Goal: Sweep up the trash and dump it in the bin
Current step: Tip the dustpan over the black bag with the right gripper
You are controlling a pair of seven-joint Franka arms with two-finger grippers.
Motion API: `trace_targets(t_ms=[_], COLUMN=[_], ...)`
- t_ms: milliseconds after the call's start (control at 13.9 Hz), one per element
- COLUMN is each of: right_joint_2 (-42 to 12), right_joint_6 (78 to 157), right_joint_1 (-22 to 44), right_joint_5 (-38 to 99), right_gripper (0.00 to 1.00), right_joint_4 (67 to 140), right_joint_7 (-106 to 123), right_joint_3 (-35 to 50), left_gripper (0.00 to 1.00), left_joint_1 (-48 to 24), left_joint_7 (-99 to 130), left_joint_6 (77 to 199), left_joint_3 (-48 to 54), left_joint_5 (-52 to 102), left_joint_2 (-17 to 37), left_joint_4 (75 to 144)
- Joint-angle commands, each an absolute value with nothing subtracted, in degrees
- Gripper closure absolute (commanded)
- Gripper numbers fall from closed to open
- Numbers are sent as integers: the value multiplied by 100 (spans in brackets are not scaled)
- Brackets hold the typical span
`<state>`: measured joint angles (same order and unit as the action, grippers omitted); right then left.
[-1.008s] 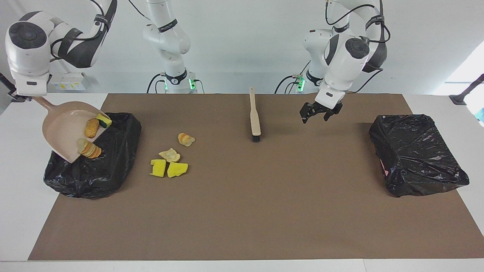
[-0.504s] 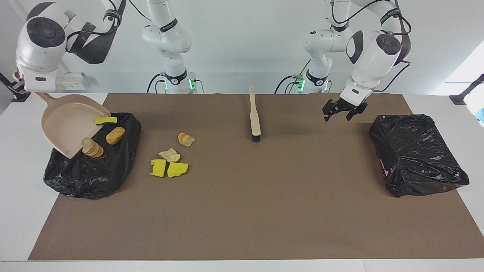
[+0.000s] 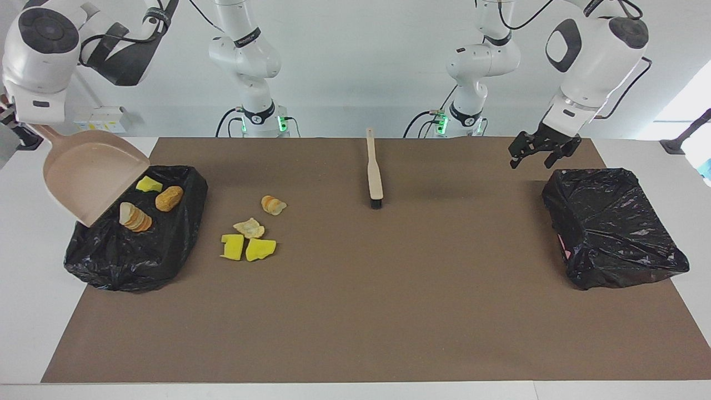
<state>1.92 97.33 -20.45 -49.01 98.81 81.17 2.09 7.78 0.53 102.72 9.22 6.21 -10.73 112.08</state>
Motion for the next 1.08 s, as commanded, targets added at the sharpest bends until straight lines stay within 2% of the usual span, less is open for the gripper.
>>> trace_targets(t_ms=[0,144,504,792,1008], right_joint_2=[167,158,176,228,360], right_joint_6=[9677,9616,9554,9107,8878], right_joint_1=[-2066,-2065,-2057,-1794,-1372], right_joint_5=[-4966,-4782,-3062,-2200,-1541], right_gripper=[100,100,100,100,100], right_joint_4=[9607,9571,9580,9668,9852], right_joint_7=[8288,8218,7903,6675,5498], right_joint_3=[246,263,237,448,457], left_gripper=[0,0,0,0,0], left_joint_1=[809,791,835,958,923], left_joint_7=[18,26,70,175,176], left_joint_6=[9442,9264,9290,9010,8369], left_joint_3=[984,984,792,721,773], left_joint_5=[221,211,211,211,193], left_joint_2=[-660,-720,-765,-765,-572], left_joint_4=[10137,9853,9826,9721,8993])
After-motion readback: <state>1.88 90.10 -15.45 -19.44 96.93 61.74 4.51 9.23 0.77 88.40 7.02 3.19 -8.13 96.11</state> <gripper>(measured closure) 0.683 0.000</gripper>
